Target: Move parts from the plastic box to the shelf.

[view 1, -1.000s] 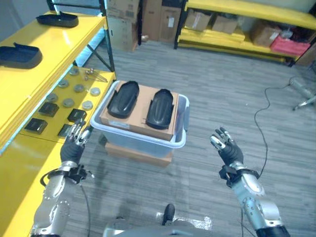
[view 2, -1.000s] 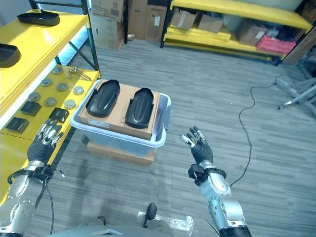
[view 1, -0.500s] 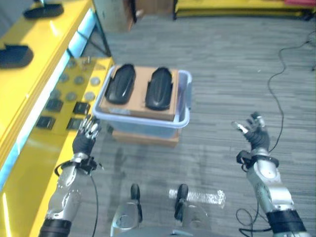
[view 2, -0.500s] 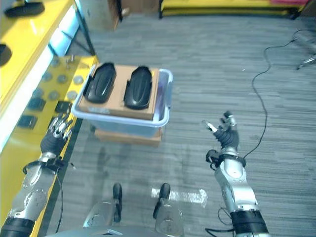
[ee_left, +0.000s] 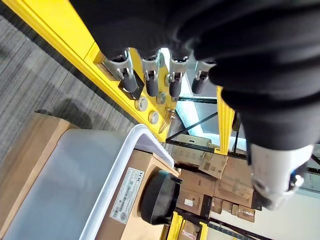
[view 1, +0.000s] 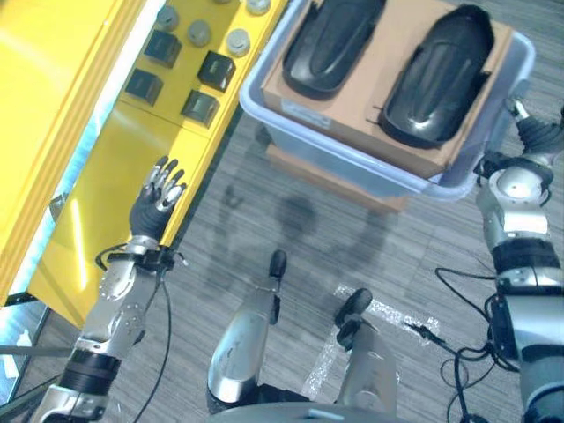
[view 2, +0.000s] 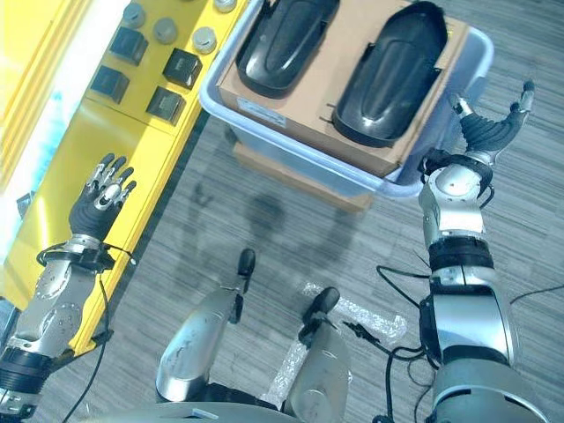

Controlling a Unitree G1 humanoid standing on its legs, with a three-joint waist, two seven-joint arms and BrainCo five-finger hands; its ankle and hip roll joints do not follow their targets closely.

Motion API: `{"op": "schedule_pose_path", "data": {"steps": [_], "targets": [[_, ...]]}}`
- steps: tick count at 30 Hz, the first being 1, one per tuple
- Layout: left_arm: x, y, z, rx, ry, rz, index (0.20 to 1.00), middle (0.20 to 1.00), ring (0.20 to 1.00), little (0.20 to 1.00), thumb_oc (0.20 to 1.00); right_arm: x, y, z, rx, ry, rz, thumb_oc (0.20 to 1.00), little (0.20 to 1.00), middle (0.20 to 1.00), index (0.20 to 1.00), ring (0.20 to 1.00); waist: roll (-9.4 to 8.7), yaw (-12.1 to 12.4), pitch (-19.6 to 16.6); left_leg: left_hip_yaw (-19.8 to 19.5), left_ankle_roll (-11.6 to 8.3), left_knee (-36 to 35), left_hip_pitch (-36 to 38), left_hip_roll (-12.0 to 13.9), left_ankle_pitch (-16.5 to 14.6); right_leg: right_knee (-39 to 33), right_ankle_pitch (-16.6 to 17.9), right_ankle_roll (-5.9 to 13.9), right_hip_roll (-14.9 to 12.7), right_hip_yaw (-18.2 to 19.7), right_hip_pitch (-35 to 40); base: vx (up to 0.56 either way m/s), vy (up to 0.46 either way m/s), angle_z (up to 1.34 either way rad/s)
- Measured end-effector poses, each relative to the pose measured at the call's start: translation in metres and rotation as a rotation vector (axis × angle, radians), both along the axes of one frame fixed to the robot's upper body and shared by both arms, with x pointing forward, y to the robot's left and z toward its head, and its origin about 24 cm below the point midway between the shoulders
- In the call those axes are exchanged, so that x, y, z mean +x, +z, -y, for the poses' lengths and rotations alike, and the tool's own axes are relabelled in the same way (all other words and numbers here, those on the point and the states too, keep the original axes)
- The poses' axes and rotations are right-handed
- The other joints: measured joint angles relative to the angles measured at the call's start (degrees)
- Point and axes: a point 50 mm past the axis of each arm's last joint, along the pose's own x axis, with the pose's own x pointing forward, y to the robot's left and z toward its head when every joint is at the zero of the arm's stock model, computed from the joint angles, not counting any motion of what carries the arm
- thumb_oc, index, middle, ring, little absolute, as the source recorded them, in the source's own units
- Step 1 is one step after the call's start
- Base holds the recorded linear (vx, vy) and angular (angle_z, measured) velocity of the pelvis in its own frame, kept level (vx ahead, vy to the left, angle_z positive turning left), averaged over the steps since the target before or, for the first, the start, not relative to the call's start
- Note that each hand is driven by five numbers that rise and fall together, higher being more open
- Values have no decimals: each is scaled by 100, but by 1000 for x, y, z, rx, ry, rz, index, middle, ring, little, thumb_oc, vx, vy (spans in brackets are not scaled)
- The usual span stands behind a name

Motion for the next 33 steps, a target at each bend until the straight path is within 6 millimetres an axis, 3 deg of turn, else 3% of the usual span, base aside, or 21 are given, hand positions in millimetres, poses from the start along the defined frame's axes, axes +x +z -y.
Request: {"op": "schedule_pose_path", "data": {"steps": [5, 15, 23, 33], "targets": [[0, 4, 1, 18, -22, 32, 1000, 1000, 1000, 1000, 1000, 2, -2, -3, 4, 4, -8, 1000, 1000, 1000, 1000, 1000, -3, 134, 49, -102, 33, 66, 203, -53, -48, -95, -63, 45, -16, -75, 329, 28, 11, 7], [-2, 0, 1, -15, -51, 19, 1000, 1000, 1000, 1000, 1000, 2, -10, 5, 58, -61, -45, 1000, 1000, 1000, 1000, 1000, 6, 140, 44, -239, -42, 80, -13, -72, -157, -18, -64, 55, -44, -67, 72, 1, 5, 1], [-5, -4, -1, -20, -53, 16, 1000, 1000, 1000, 1000, 1000, -3, -37, 15, 84, -107, -166, 1000, 1000, 1000, 1000, 1000, 8, 172, 45, -240, 45, 55, -135, -104, -53, -96, 17, 65, -54, -67, -28, 1, 9, 0], [-5, -2, -2, -22, -49, 30, 1000, 1000, 1000, 1000, 1000, 2, -32, 10, 70, -69, -157, 1000, 1000, 1000, 1000, 1000, 8, 311, 46, -260, 45, 49, -141, -110, -53, -85, 3, 89, -55, -105, -13, 3, 4, 0]]}}
